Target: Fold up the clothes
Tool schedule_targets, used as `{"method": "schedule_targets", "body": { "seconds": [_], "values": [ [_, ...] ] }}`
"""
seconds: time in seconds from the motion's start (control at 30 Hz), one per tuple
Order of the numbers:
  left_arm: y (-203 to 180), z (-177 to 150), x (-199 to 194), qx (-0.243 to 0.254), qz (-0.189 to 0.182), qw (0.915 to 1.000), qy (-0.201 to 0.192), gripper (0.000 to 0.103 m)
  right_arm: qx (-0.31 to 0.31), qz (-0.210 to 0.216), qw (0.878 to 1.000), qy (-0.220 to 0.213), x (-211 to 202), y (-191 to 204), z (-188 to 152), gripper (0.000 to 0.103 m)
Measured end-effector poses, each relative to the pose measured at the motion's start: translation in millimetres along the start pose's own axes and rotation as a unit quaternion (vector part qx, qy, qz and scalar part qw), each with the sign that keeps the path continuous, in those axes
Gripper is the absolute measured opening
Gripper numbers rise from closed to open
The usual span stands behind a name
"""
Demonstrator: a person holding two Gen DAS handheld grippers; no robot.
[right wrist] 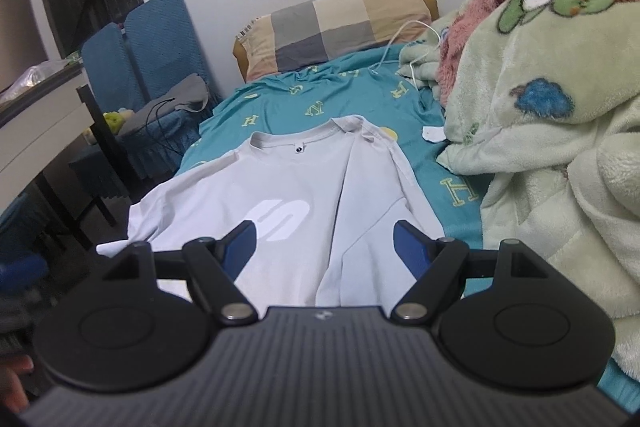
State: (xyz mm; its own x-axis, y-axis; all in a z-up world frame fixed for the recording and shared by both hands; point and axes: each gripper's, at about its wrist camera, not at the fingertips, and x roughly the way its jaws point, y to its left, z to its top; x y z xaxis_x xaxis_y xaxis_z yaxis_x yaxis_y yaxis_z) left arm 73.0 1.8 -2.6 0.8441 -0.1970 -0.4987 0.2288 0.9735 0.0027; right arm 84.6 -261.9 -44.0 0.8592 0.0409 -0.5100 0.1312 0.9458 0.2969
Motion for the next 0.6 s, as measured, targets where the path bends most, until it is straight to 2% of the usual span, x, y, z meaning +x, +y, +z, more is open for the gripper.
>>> {"method": "schedule_targets", "body": {
  "seconds": [0.17,0.47,0.6],
  "values": [
    [9.0,-21.4,15.4,-0.011,-0.008,0.9997,0.02,0.103,0.014,0.001,1.0,0.009,6.5,-2.4,0.8,0.077],
    [7.3,-26.9,27.0,-0.014,-0.02,0.9992,0.031,0.103,0.025,-0.008,0.999,0.021,10.2,-8.0,-0.9,0.077],
    [3.9,-28.6,26.1,-0.008,-0.016,0.9994,0.028,0.103,0.065,-0.006,0.998,0.021,8.1,-26.9,3.8,0.077]
  ]
}}
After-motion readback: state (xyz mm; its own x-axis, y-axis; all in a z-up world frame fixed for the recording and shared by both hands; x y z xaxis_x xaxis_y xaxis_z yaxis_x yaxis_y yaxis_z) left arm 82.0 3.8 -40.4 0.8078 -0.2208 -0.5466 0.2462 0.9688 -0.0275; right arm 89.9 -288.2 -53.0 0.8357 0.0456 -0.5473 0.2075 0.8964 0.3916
